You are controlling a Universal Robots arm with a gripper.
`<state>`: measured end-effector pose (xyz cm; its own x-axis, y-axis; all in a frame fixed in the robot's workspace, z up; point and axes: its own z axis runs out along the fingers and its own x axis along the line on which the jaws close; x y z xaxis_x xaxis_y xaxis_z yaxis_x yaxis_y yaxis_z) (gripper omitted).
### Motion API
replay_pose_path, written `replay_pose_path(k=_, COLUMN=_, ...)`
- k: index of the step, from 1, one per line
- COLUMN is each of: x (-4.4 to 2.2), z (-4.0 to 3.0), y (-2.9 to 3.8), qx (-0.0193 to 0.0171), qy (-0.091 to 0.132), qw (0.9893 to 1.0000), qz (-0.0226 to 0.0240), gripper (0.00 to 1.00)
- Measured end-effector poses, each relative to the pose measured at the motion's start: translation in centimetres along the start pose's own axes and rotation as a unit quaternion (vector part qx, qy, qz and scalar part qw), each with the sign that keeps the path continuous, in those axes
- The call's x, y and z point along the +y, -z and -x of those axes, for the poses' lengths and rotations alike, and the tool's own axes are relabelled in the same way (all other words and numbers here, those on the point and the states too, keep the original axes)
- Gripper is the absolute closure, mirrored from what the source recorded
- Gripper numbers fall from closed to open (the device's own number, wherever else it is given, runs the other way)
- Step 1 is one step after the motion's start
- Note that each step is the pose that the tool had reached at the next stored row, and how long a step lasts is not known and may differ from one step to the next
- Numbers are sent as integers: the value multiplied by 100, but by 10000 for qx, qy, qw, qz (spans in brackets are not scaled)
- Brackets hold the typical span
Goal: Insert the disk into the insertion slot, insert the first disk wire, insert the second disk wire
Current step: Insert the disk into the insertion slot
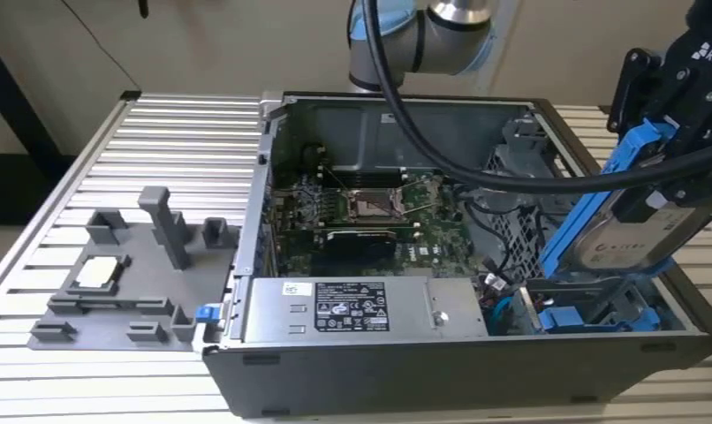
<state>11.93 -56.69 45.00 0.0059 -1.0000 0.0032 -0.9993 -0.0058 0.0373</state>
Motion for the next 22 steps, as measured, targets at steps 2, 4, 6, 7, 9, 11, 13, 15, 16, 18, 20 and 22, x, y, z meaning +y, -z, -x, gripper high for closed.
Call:
replay_pose_path(k=2, x=-1, z=-3, y=-23, qx=0, qy=2, qw=10000, qz=0, gripper=67)
replay_pose_path(k=4, x=-2, z=-10, y=-44, qx=1, qy=3, qw=10000, qz=0, gripper=67)
replay_pose_path(k=6, x=-2, z=-24, y=-75, qx=0, qy=3, qw=10000, qz=0, gripper=67)
replay_pose_path(k=7, x=-3, z=-28, y=-90, qx=1, qy=3, qw=10000, qz=0, gripper=67)
replay_pose_path(k=9, x=-5, z=-36, y=-119, qx=0, qy=3, qw=10000, qz=0, gripper=67)
replay_pose_path(k=11, x=-6, z=-42, y=-144, qx=0, qy=4, qw=10000, qz=0, gripper=67)
replay_pose_path(k=13, x=-8, z=-52, y=-167, qx=1, qy=6, qw=10000, qz=0, gripper=67)
replay_pose_path(k=15, x=-10, z=-65, y=-185, qx=2, qy=6, qw=10000, qz=0, gripper=67)
replay_pose_path(k=16, x=-12, z=-72, y=-194, qx=1, qy=8, qw=10000, qz=0, gripper=67)
replay_pose_path(k=18, x=-14, z=-80, y=-213, qx=0, qy=11, qw=10000, qz=0, gripper=67)
replay_pose_path(k=20, x=-20, z=-80, y=-228, qx=2, qy=17, qw=10000, qz=-1, gripper=67)
replay_pose_path(k=22, x=-26, z=-81, y=-244, qx=1, qy=24, qw=10000, qz=-1, gripper=67)
